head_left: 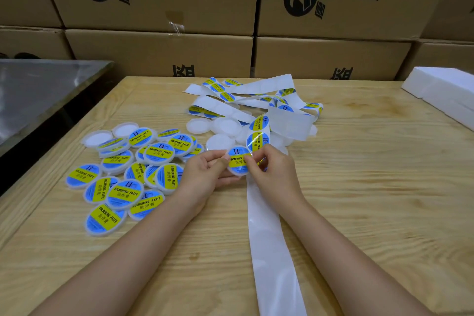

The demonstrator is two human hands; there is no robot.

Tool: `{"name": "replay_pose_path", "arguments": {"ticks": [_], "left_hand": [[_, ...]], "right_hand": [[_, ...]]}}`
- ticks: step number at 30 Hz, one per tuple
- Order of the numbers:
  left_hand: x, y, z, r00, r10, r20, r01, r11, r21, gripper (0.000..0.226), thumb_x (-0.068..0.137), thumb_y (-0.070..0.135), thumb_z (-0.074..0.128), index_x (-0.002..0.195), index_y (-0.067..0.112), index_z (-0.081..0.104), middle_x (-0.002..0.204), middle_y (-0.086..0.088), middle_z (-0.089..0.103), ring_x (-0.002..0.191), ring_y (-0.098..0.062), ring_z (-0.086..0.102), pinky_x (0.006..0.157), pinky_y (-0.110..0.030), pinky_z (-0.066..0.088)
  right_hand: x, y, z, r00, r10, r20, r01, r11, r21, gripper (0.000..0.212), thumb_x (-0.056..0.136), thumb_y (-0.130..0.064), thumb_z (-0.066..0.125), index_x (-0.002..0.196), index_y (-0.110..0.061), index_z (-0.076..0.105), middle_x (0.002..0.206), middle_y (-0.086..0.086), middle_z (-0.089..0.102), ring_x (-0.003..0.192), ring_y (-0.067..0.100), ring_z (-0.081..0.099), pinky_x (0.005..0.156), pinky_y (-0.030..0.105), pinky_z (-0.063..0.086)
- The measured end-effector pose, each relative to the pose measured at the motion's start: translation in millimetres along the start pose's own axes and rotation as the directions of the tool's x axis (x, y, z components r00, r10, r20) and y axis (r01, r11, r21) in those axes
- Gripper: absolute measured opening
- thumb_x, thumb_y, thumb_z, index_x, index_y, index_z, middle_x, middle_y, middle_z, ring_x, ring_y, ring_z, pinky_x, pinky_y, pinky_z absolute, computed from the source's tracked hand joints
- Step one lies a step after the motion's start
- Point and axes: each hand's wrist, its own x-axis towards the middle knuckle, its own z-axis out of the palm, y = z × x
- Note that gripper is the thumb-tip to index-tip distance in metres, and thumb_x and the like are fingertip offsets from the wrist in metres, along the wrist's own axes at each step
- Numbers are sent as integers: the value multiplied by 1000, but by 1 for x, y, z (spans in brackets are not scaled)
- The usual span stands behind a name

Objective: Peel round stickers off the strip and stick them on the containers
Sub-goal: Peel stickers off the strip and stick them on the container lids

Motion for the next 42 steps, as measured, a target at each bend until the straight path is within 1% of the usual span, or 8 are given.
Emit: {"name": "replay_pose_path", "arguments": {"ticks": [3,7,12,17,22,28,38,42], "left_hand": [[0,0,1,1000,-11,-21,11,1000,-13,14,93,4,52,105,-3,55,73,-9,72,62,-17,70,57,-25,57],[1,1,2,999,-30,-39,29,999,-37,17,92,6,53,105,-4,57,84,-19,67,64,-19,70,59,-26,58],[0,2,4,998,-50,-37,46,994,-96,10,92,4,52,100,-1,56,68,-12,67,58,-18,68,56,-26,57],[1,2,1,998,-55,-29,52,994,-101,14,92,4,52,103,-4,57,79,-16,65,58,-18,67,57,-27,58],[0,4,-1,996,-45,79,53,993,-101,14,94,4,47,98,2,60,77,-9,73,68,-19,71,60,-27,58],[-3,2,4,992,-32,125,41,997,-67,10,92,4,49,97,7,58,77,-6,73,67,-19,71,55,-29,57],[-4,-3,7,990,21,137,-9,996,-91,27,72,20,62,97,10,62,74,-3,73,66,-13,70,57,-25,56],[-4,-2,4,992,38,122,-22,991,-132,30,72,24,62,97,8,63,78,-5,73,69,-16,70,58,-24,55]], "right_hand": [[-3,-2,0,995,-75,-67,68,992,-103,20,83,-24,70,73,-10,60,57,-17,44,58,12,47,59,24,32],[-5,-9,-1,958,-225,-178,168,942,-291,22,77,-24,77,70,-7,65,63,0,63,60,22,58,56,28,36],[-6,-11,0,914,-319,-250,231,917,-324,23,73,-24,79,76,-5,66,73,8,61,57,26,60,49,29,45],[-1,-9,-3,991,17,-131,-26,997,-72,77,71,-35,79,135,-15,42,99,-1,53,77,14,53,65,25,40],[-1,-3,0,982,165,94,-187,926,327,9,86,-24,66,86,-15,64,68,7,64,51,14,56,53,27,43],[1,1,4,980,148,-133,-115,967,225,35,90,-28,60,59,-24,45,50,-14,52,50,-1,50,51,11,36],[-4,-5,7,974,216,-62,-193,946,259,37,77,-48,68,75,-15,50,66,-7,58,59,0,53,56,15,41],[-6,-9,9,978,193,81,-209,916,344,39,76,-42,72,92,-14,51,84,-1,67,78,13,64,71,31,51]]}}
